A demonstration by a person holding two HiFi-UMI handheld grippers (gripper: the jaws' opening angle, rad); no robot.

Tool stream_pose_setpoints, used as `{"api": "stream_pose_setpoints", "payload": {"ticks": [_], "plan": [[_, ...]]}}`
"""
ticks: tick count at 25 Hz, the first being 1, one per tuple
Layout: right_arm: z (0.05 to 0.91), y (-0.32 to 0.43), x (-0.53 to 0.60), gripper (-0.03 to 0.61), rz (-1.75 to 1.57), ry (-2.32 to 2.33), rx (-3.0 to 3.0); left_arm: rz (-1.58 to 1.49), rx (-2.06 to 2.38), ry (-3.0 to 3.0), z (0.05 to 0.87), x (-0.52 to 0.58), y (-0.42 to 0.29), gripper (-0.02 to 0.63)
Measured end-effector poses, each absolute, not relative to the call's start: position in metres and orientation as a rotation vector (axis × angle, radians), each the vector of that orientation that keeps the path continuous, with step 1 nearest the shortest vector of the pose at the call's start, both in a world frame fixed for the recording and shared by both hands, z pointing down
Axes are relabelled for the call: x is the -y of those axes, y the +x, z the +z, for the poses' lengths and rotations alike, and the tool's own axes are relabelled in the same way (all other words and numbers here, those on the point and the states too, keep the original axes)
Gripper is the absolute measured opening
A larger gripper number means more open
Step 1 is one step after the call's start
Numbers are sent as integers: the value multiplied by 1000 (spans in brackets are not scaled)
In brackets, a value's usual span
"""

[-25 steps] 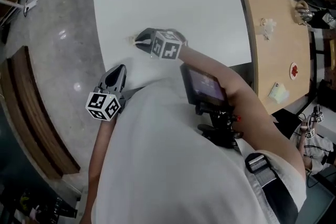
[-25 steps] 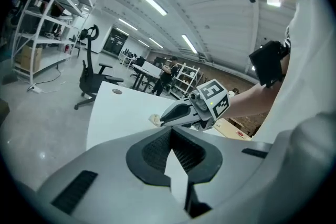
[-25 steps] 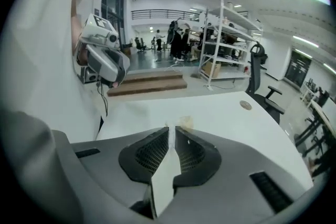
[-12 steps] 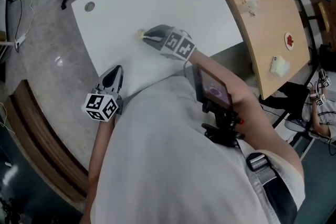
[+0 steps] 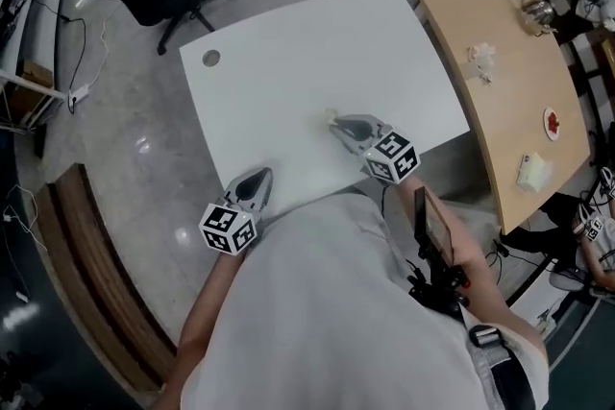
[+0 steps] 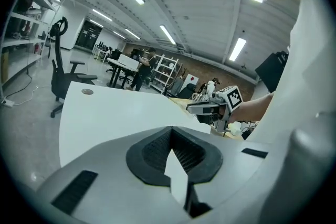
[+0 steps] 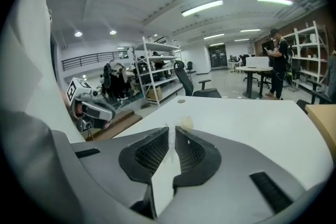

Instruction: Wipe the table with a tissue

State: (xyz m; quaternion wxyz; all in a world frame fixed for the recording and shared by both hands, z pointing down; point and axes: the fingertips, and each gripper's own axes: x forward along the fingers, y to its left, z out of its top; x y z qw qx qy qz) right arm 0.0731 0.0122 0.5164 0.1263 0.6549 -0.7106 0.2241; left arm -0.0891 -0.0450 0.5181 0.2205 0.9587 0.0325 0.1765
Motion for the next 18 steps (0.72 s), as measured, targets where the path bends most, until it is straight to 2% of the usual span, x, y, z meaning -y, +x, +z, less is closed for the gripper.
{"api": "stream_pose_setpoints", "payload": {"ticks": [18], "plan": [[513,98,-36,43,692,2083,2030,510,-124,2684,510,44,-72,6]]}}
